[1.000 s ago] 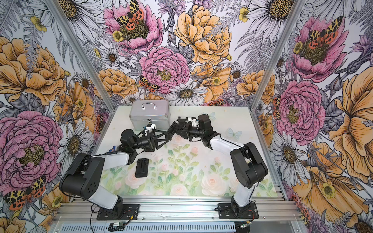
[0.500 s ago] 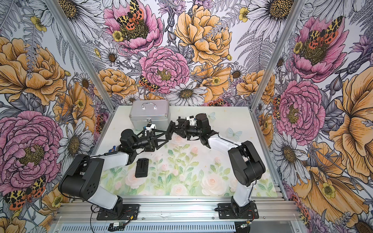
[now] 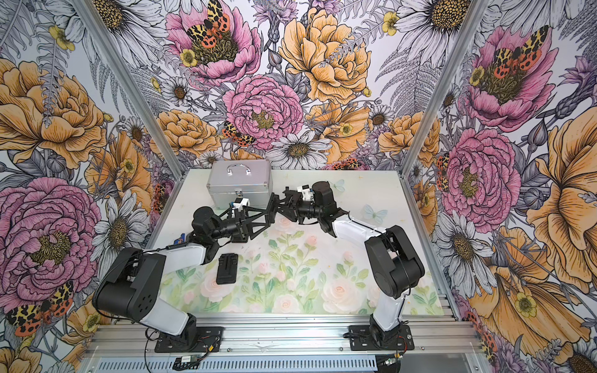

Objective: Open the phone stand

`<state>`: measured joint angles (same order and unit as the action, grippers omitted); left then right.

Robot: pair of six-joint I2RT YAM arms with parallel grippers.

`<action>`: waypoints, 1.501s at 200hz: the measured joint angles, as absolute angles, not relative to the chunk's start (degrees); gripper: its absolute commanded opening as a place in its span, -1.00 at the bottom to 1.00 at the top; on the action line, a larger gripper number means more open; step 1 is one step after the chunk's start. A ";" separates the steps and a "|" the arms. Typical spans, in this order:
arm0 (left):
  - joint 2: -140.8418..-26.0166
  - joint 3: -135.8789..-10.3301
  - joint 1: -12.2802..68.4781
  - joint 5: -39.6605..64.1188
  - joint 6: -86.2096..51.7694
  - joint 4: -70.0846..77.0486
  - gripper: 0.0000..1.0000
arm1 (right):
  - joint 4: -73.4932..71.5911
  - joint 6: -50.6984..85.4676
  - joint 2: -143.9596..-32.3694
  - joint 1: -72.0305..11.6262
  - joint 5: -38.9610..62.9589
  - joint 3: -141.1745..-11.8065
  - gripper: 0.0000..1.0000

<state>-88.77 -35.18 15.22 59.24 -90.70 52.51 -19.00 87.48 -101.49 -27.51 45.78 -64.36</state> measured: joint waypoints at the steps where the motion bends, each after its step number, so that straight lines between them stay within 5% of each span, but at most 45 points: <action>1: -88.77 -35.18 15.22 59.24 -90.72 52.51 0.01 | -19.00 87.61 -101.49 -27.53 45.76 -64.36 -0.09; 21: -88.75 -35.18 15.25 59.22 -90.70 52.51 0.01 | -18.90 87.55 -101.58 -27.86 45.89 -64.47 0.12; 58: -88.55 -35.18 15.20 59.24 -90.70 52.51 0.01 | -18.87 87.53 -101.86 -27.94 46.00 -64.69 0.11; 148: -88.44 -35.18 15.14 59.27 -90.72 52.27 0.01 | -19.51 87.99 -101.71 -28.86 46.39 -64.66 -0.33; 206: -88.44 -35.16 14.70 59.57 -91.57 51.81 0.01 | -19.53 87.26 -101.71 -28.97 46.22 -64.66 -1.00; 300: -87.53 -34.70 12.91 61.17 -91.46 51.94 0.00 | -18.17 87.11 -100.18 -27.51 48.23 -63.92 -1.00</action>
<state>-87.53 -34.70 12.91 61.17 -91.46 51.94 -18.17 87.11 -100.18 -27.51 48.23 -63.92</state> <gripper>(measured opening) 0.739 0.256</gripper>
